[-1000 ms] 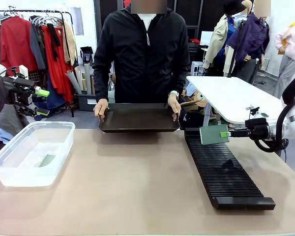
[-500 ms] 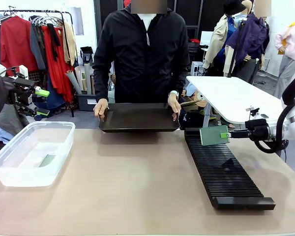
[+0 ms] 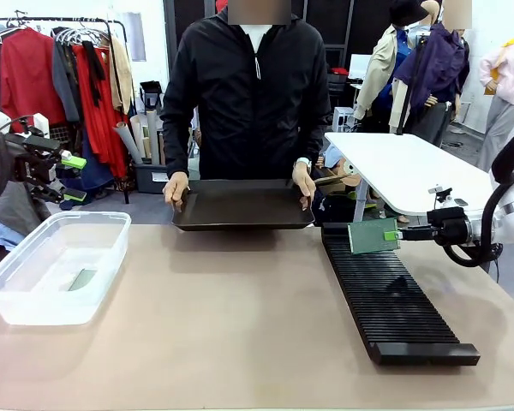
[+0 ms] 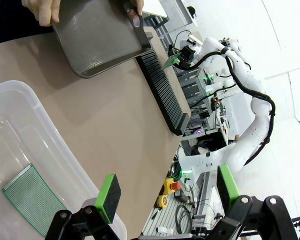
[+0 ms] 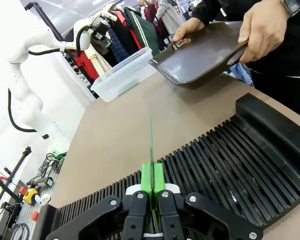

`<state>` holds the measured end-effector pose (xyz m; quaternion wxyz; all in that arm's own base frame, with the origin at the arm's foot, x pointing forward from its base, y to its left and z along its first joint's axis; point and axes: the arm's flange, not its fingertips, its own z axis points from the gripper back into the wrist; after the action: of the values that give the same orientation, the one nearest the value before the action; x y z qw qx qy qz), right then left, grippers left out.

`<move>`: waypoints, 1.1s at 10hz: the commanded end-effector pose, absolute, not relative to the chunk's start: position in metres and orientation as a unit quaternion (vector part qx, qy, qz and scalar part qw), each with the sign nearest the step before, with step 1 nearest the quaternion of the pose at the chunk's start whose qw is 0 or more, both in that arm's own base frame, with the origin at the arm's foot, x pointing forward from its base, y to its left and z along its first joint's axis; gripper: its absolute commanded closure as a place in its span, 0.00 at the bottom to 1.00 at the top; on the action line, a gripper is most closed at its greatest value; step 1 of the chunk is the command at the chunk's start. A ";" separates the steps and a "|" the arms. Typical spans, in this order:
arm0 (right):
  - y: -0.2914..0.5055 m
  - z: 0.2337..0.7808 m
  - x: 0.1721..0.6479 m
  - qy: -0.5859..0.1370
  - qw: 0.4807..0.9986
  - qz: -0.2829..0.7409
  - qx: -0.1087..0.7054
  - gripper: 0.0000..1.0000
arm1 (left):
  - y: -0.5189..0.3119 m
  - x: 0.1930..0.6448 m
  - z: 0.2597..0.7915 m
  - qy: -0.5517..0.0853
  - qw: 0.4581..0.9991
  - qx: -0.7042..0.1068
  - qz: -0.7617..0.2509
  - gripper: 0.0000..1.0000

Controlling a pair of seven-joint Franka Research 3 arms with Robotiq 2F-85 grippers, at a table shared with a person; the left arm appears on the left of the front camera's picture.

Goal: Sort PCBs into racks and boxes based on the side picked up.
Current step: If the short side of the Blank PCB is picked up, insert it into the PCB Rack ; if the long side is picked up, place it in the Organizing box.

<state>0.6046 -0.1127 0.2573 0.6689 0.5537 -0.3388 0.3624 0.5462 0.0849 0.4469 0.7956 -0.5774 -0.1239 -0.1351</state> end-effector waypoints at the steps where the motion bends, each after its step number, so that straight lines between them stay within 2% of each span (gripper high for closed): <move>1: -0.112 0.260 0.605 -0.339 0.668 0.365 0.553 1.00 | 0.085 0.546 0.449 -0.124 0.796 -0.577 -0.134 0.00; 11: -0.106 0.241 0.608 -0.354 0.661 0.368 0.550 1.00 | 0.085 0.546 0.449 -0.124 0.796 -0.577 -0.134 0.00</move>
<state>0.6056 -0.1104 0.2427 0.6687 0.5568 -0.3421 0.3546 0.5462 0.0849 0.4469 0.7956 -0.5774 -0.1239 -0.1351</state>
